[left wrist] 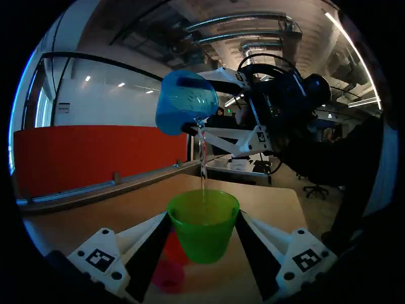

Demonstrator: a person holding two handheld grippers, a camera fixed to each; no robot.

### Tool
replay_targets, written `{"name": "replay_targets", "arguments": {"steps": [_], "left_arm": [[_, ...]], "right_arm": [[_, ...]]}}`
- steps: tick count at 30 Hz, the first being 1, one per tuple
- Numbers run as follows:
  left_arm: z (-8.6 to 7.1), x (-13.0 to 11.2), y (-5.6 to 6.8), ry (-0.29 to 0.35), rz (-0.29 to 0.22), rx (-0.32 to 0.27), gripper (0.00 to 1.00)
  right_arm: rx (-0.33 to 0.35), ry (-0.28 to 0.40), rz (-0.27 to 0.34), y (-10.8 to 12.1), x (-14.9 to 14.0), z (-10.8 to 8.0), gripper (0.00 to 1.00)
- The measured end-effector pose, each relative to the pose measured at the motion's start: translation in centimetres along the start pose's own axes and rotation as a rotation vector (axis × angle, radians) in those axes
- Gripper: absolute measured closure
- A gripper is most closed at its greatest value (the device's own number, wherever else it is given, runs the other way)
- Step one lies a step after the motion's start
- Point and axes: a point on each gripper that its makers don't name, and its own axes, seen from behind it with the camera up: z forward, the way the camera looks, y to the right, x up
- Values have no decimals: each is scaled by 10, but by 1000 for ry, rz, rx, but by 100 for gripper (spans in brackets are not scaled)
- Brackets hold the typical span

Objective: Pour water

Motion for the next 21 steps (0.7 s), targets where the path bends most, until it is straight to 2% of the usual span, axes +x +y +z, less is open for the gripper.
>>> {"name": "replay_targets", "arguments": {"steps": [21], "left_arm": [[0, 0, 2, 3, 2, 1, 15]], "right_arm": [[-10, -8, -71, 5, 2, 1, 11]]}}
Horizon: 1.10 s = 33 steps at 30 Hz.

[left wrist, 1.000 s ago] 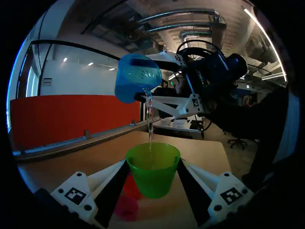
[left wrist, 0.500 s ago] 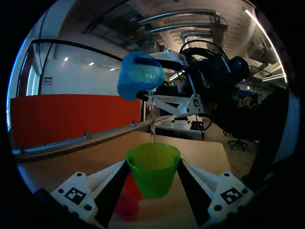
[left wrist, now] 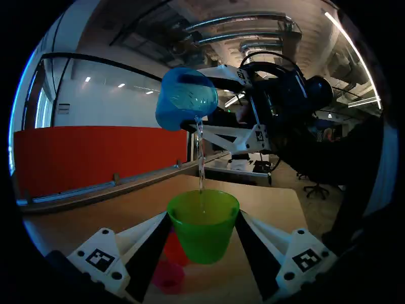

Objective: Pour water

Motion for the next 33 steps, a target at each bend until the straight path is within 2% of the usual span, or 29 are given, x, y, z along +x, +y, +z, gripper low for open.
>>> {"name": "replay_targets", "arguments": {"steps": [33], "left_arm": [[0, -2, 1, 3, -3, 0, 15]], "right_arm": [[-16, -11, -120, 10, 8, 2, 11]]}}
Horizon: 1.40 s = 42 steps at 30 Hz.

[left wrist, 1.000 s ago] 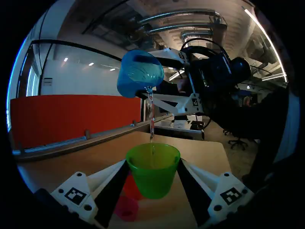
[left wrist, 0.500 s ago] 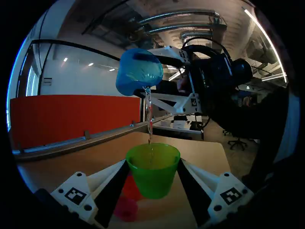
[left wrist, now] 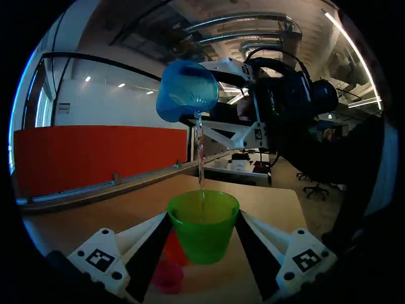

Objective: Pour water

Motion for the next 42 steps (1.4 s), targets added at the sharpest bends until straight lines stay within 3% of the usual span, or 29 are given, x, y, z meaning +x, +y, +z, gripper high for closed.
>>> {"name": "replay_targets", "arguments": {"steps": [42], "left_arm": [[0, 0, -3, 5, 0, 5, 15]], "right_arm": [[-10, -8, -191, 3, 22, 0, 11]]}}
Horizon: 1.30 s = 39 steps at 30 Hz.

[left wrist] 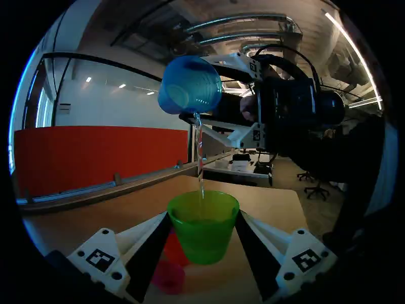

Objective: Pour water

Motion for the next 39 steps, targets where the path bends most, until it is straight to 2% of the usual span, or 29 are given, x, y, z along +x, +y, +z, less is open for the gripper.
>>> {"name": "replay_targets", "arguments": {"steps": [9, 21, 30, 39], "left_arm": [[-1, -1, -1, 1, -2, 2, 15], [-1, 1, -2, 5, -1, 7, 15], [-2, 2, -2, 6, 1, 10, 15], [-4, 2, -4, 4, 3, 19, 15]], "right_arm": [[0, -2, -37, -1, 0, 0, 11], [-1, 1, -36, -1, -1, 0, 11], [-12, 8, 22, 2, 0, -3, 11], [-7, 12, 140, -4, -6, -4, 11]]}}
